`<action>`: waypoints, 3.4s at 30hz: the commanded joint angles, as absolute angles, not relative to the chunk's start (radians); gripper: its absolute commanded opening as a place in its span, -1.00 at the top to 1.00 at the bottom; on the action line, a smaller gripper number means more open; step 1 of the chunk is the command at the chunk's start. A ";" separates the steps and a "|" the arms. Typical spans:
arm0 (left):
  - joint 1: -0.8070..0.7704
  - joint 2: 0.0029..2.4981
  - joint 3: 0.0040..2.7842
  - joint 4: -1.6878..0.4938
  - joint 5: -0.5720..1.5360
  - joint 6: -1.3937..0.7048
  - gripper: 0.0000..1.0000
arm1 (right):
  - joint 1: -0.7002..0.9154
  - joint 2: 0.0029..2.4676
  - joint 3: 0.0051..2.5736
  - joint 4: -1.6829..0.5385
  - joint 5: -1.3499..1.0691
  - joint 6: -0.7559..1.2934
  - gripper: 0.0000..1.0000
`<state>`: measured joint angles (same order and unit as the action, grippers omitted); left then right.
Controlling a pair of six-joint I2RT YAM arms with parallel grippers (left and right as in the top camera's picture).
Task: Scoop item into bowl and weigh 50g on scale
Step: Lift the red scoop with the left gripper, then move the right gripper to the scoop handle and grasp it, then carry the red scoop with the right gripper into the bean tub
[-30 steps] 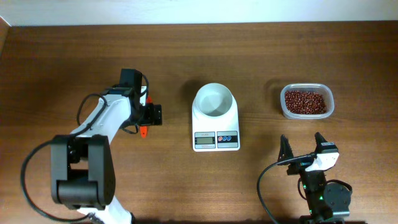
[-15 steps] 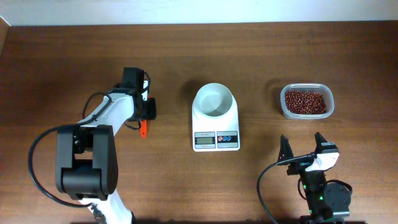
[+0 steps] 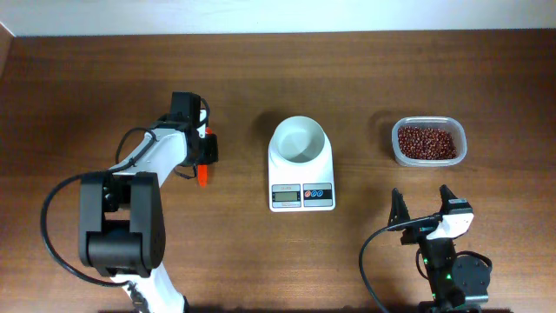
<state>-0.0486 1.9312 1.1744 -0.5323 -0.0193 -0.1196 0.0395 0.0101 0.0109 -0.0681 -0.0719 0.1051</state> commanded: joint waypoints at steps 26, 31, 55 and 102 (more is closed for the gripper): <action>-0.048 1.525 1.226 -0.750 0.352 -0.866 1.00 | 0.046 0.003 0.006 -0.076 -0.021 0.101 -0.97; -0.048 1.525 1.226 -0.671 0.352 -0.867 1.00 | 0.046 0.003 0.006 -0.036 0.012 0.102 -0.97; -0.064 1.525 1.225 -0.760 0.535 -1.140 1.00 | 0.189 1.184 0.933 -0.258 -0.791 0.404 -0.11; -0.222 1.525 1.225 -0.772 0.333 -1.069 -0.99 | 0.651 1.441 1.014 -0.173 -0.153 0.686 0.92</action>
